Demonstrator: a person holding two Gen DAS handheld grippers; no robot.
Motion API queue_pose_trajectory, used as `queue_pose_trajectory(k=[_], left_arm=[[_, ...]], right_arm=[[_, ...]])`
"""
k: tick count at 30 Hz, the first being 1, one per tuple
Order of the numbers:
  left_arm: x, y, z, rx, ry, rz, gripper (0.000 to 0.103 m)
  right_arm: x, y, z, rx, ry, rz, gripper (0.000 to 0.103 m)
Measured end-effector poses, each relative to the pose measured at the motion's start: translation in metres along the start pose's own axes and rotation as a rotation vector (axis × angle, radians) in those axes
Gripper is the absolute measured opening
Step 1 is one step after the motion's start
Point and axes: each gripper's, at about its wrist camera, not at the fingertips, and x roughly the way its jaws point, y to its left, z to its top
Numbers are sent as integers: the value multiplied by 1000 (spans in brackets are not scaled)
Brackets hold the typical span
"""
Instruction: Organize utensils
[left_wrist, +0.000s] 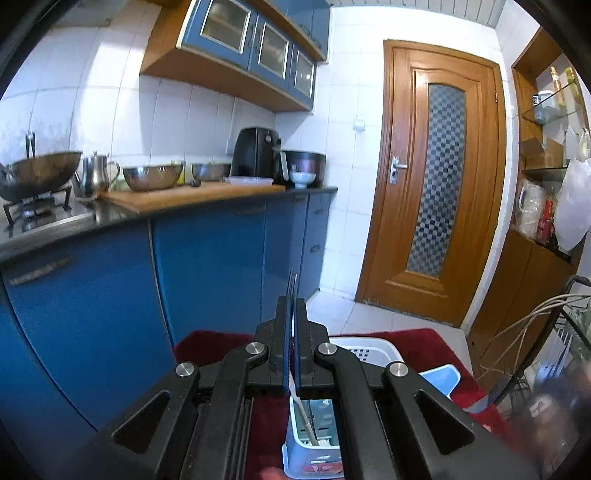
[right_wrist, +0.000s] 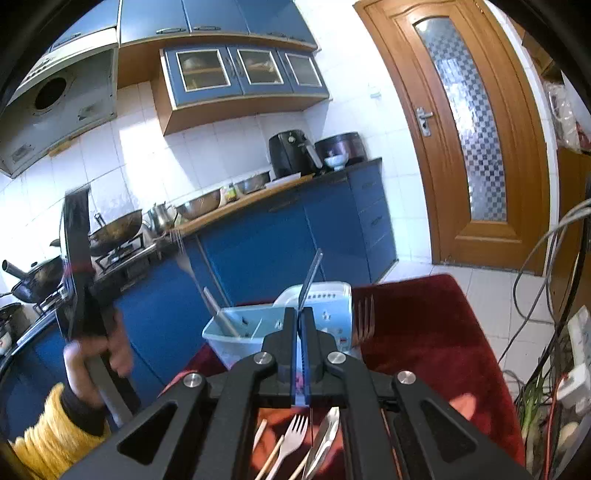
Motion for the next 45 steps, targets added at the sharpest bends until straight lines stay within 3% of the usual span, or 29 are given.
queue_pose_trajectory(k=[8,18,32,42,44,45], left_arm=[[17,11,-22,-21,36,-13,0],[32,16,-45,-40,88,-41,0],[40,14,-59,-33,116,-58,0],[36,11,-61,-37,131,-90,0],[35,10,-61,-36,138,-95,7],[35,10,-62,-37,142,-95,17]], right_arm=[[19,7,36,-25,-89,-76,3],[68,15,44,-57,-77,-146,3],[107,4,13,-33,55,-99,3],[105,6,11,-48,68,-87,6],[104,2,13,-33,70,-87,8],[104,1,13,-29,67,-93,11]])
